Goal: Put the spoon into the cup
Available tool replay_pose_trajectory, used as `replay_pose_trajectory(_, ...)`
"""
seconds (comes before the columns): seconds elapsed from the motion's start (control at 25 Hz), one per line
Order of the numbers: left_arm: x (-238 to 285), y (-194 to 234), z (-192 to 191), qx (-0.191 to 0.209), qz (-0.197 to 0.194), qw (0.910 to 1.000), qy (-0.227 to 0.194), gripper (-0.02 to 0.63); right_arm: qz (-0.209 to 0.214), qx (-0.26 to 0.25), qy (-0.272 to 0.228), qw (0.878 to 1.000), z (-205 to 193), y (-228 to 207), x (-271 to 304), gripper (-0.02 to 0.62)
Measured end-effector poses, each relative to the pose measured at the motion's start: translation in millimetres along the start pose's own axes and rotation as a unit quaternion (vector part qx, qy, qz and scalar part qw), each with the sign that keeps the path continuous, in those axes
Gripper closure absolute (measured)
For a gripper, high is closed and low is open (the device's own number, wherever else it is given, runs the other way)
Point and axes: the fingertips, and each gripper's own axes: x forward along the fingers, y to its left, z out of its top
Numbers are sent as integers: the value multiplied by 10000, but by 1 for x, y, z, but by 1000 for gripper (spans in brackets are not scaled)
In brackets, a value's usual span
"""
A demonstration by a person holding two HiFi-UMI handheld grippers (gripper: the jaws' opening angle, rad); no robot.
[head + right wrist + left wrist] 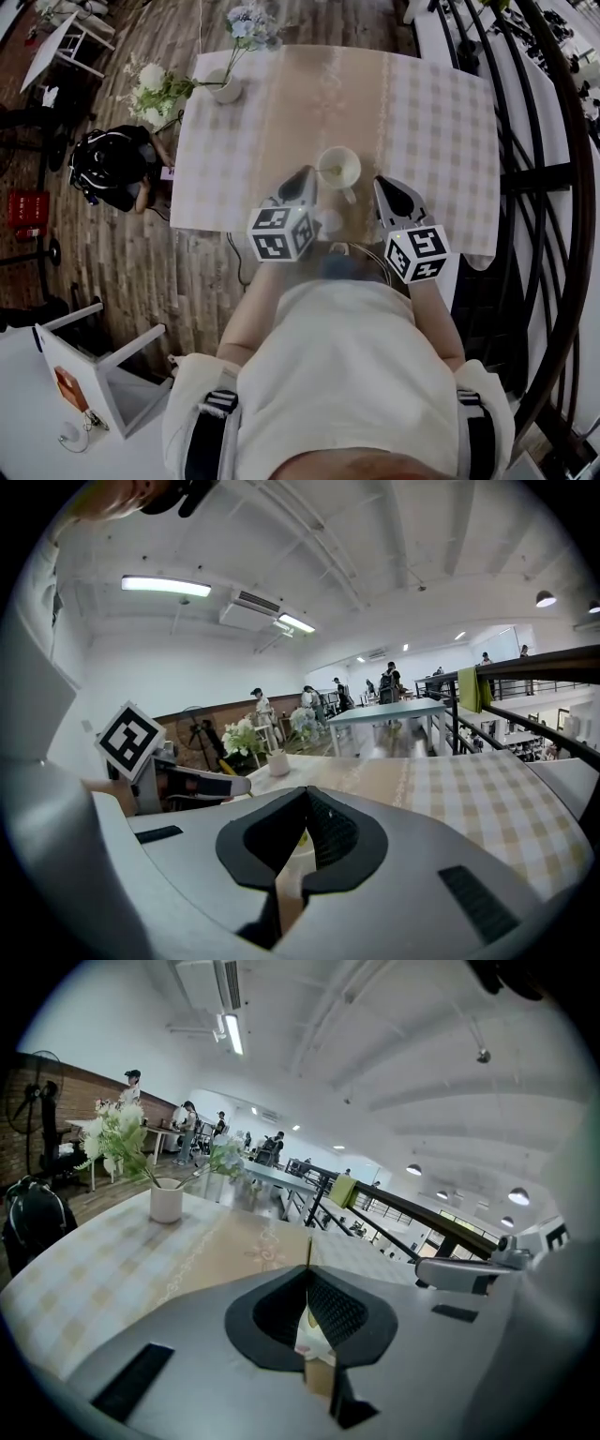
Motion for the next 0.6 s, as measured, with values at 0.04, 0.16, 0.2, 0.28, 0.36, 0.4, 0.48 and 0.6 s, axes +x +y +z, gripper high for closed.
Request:
replay_pose_trajectory(0.04,3,0,-2,0,8,10000,19,601,11,12,14,10000,-1,-2,1,595)
replay_pose_trajectory(0.16,11,1,-8,6,25,10000,65,601,55,44,68,10000,-6,-6,4,595)
replay_pose_trajectory(0.2,13,1,-10,5,33,10000,85,601,70,55,88,9999,-8,-6,5,595)
replay_pose_trajectory(0.28,17,2,-15,-1,49,9999,135,601,93,72,125,9999,-11,-7,5,595)
replay_pose_trajectory(0.36,21,3,-19,3,71,9998,174,601,115,81,150,9998,-13,-8,7,595)
replay_pose_trajectory(0.4,23,4,-22,4,86,9998,195,601,130,84,159,9998,-14,-8,8,595)
replay_pose_trajectory(0.48,27,5,-28,-4,115,9996,249,601,164,87,183,9997,-16,-9,9,595)
replay_pose_trajectory(0.6,32,7,-37,-3,153,9993,339,601,203,75,222,9995,-18,-9,12,595)
